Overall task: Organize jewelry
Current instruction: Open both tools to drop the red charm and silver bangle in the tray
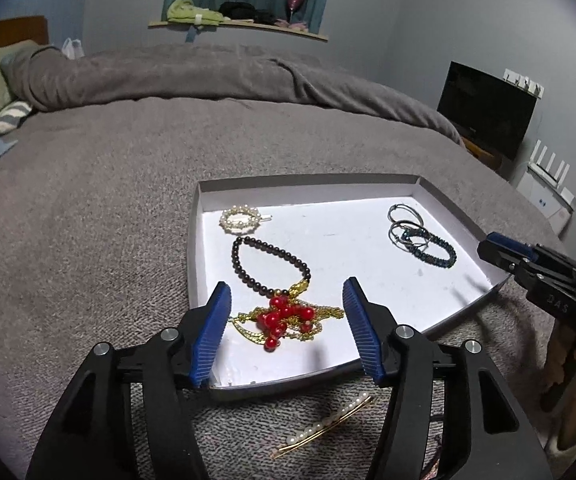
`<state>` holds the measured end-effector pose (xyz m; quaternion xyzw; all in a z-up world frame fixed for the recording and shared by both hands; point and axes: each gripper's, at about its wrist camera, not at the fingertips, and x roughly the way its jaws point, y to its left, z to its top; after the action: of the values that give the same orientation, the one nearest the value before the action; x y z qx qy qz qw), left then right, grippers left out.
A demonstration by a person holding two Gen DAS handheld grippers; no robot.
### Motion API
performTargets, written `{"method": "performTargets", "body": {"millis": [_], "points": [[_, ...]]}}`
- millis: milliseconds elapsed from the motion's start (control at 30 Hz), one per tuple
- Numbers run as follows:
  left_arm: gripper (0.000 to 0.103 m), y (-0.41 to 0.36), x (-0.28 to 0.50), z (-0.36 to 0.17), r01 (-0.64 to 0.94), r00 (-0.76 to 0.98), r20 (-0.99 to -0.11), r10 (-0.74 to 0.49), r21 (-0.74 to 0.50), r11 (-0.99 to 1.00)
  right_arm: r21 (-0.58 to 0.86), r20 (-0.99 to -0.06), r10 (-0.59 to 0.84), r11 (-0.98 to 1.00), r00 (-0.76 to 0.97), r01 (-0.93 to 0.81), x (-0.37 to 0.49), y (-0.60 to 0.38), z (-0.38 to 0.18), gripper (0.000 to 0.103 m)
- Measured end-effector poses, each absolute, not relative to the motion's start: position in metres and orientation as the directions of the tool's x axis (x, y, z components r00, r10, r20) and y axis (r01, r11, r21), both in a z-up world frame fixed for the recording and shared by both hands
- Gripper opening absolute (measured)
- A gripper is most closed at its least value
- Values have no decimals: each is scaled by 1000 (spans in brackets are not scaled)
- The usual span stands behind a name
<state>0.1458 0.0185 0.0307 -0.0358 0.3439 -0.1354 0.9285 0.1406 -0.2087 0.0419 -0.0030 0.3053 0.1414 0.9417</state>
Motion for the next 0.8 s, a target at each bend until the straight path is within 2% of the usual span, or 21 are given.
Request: {"method": "performTargets", "body": {"millis": [67,133,167,267,300,367,433,633,800], "points": [[64,17,144,31,226,737,-622,-265,-142,964,77,-566,259,962,783,-262,140,-210,43,44],[76,16,143,32,220,752,-611,-248,-122,968,78,-552,254,964,794,-254,138,-212,44,54],[78,15,141,34,215,765,-600,-235,-107,971,82,-543,253,965,801,-249,137,-214,45,61],[81,15,139,37,193,793,-573,-205,-82,978,88,-521,245,968,818,-234,135,-217,47,73],[85,16,138,38,183,802,-564,-194,-77,980,92,-516,243,969,821,-229,135,-219,47,77],[91,19,136,41,149,827,-539,-160,-63,987,107,-504,238,971,831,-213,134,-224,48,91],[93,23,134,45,110,854,-506,-123,-57,992,117,-491,222,975,842,-189,133,-228,48,98],[94,32,129,47,61,871,-484,-87,-68,996,120,-454,193,981,870,-155,124,-232,49,98],[94,31,117,46,45,878,-477,-49,-20,999,118,-412,177,983,894,-141,106,-234,52,98]]}}
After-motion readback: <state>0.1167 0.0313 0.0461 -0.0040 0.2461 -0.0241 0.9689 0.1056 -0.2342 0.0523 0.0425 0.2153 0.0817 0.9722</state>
